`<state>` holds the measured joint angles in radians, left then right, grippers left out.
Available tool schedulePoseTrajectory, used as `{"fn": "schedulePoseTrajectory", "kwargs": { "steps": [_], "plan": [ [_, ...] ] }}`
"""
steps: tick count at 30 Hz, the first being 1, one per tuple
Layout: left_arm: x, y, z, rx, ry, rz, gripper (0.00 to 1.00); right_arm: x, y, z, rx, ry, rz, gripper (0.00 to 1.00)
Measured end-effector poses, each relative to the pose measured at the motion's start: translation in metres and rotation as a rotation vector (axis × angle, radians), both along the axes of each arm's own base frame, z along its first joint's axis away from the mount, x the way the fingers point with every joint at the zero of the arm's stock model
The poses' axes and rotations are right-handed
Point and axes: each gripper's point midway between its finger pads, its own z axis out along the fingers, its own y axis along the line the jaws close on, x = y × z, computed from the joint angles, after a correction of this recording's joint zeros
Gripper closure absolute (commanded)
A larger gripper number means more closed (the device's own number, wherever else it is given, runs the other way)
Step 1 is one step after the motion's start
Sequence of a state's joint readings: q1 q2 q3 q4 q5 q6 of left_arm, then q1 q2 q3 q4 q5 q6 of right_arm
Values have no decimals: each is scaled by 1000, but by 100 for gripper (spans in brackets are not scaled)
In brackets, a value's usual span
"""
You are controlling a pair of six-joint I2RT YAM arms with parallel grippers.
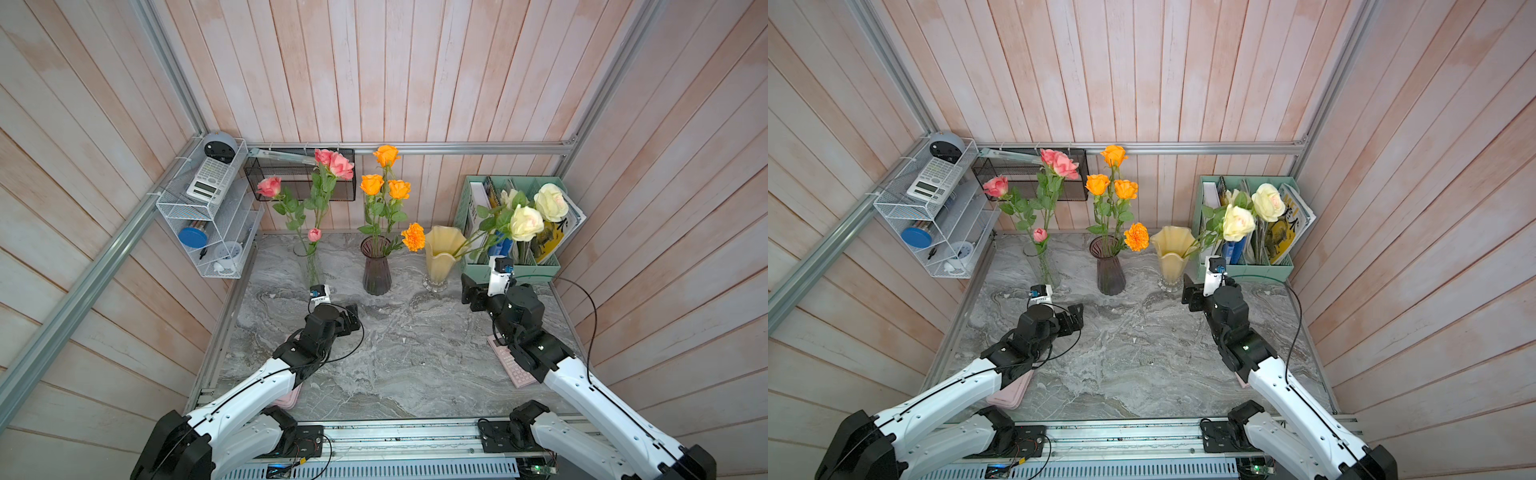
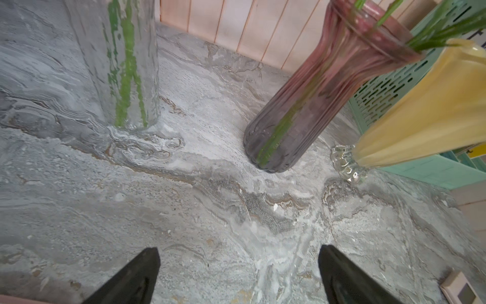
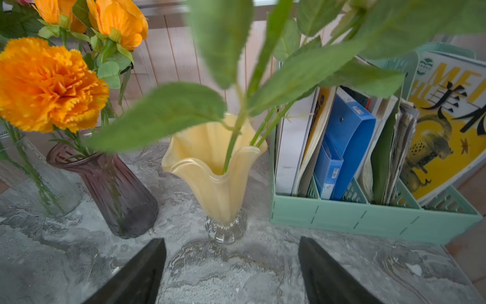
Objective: Arrange the flowers in different vases according to their colors
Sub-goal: Reset both arms
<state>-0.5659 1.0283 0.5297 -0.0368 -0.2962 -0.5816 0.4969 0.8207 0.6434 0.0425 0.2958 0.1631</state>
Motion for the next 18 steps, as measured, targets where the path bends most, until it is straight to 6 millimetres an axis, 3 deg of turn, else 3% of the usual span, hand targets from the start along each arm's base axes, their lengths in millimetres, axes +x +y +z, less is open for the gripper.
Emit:
{"fn": "schedulePoseTrajectory", "kwargs": {
  "steps": [6,8,14,18],
  "plan": [
    [9,25,11,16,-37,83,0,-30,-22,-9,54,30,-45,2],
    [13,44,17,21,-56,151,0,-35,-29,-18,69,54,-74,2],
    [23,113,27,82,-97,401,0,-37,-51,-72,21,176,-205,2],
    [24,143,34,144,-127,509,0,-30,-68,-99,-12,252,-292,2]
  ]
}}
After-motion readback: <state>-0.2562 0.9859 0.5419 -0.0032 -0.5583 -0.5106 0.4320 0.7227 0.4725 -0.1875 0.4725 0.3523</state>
